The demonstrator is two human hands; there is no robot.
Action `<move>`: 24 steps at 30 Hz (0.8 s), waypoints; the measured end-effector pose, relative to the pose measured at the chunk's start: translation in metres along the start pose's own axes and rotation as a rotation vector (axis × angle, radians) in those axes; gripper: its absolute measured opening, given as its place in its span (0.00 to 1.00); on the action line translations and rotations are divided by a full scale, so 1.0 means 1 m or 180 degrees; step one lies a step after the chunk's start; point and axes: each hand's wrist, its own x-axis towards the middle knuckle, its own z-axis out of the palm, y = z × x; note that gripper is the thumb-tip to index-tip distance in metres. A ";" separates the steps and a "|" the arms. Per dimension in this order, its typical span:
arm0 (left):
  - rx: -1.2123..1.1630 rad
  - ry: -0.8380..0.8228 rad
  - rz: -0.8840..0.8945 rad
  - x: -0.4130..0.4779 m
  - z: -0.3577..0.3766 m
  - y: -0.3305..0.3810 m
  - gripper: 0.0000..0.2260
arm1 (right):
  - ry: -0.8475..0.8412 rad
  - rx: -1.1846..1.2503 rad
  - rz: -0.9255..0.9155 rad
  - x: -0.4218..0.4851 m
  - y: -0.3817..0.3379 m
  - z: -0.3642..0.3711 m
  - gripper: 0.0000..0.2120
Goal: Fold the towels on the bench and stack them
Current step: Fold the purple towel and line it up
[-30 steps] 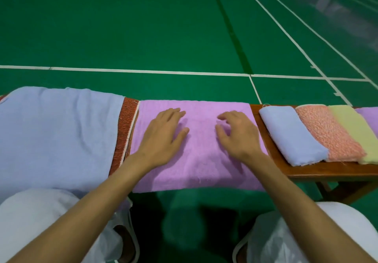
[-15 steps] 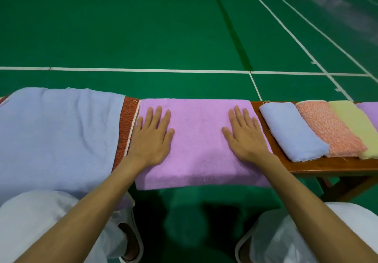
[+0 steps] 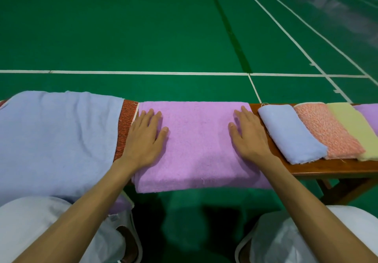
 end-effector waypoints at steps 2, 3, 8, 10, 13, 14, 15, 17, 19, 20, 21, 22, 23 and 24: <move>-0.0040 0.0502 -0.0174 -0.003 -0.007 0.002 0.26 | 0.0392 0.0106 0.0153 -0.001 0.000 -0.012 0.24; -0.0016 0.0708 -0.0325 -0.004 -0.011 0.003 0.23 | 0.0466 0.0100 0.0325 -0.001 0.000 -0.016 0.24; 0.0162 0.0554 -0.1061 -0.011 -0.019 -0.006 0.20 | 0.0212 -0.0159 0.0985 -0.001 0.003 -0.022 0.25; 0.0167 0.0561 -0.1066 -0.012 -0.019 -0.007 0.20 | 0.0178 -0.0023 0.1064 0.002 0.004 -0.022 0.22; 0.0087 0.0625 -0.1062 -0.011 -0.020 -0.004 0.18 | 0.0147 0.0227 0.1094 0.006 0.007 -0.023 0.09; 0.0011 0.0642 -0.1034 -0.010 -0.020 -0.003 0.15 | 0.0141 0.0285 0.1089 0.006 0.008 -0.024 0.08; -0.0081 0.0647 -0.0974 -0.009 -0.020 -0.004 0.12 | 0.0138 0.0321 0.1081 0.006 0.010 -0.024 0.07; -0.0276 0.0600 -0.0830 -0.007 -0.021 -0.005 0.08 | 0.0097 0.0352 0.1061 0.006 0.011 -0.024 0.08; -0.0689 0.0543 -0.0745 -0.006 -0.024 -0.003 0.08 | 0.0038 0.0459 0.1012 0.006 0.013 -0.026 0.09; -0.1014 0.0529 -0.0777 -0.006 -0.026 -0.002 0.08 | 0.0013 0.0632 0.0989 0.007 0.014 -0.028 0.09; -0.1359 0.0484 -0.0886 -0.005 -0.030 0.000 0.08 | -0.0004 0.0914 0.0987 0.008 0.015 -0.032 0.08; -0.1690 0.0408 -0.1056 -0.004 -0.034 0.002 0.08 | -0.0011 0.1277 0.1017 0.007 0.016 -0.038 0.08; -0.1978 0.0294 -0.1249 -0.004 -0.039 0.004 0.08 | -0.0025 0.1683 0.1075 0.005 0.016 -0.043 0.08; -0.2232 0.0176 -0.1399 -0.003 -0.043 0.005 0.08 | -0.0054 0.2091 0.1138 0.003 0.017 -0.048 0.07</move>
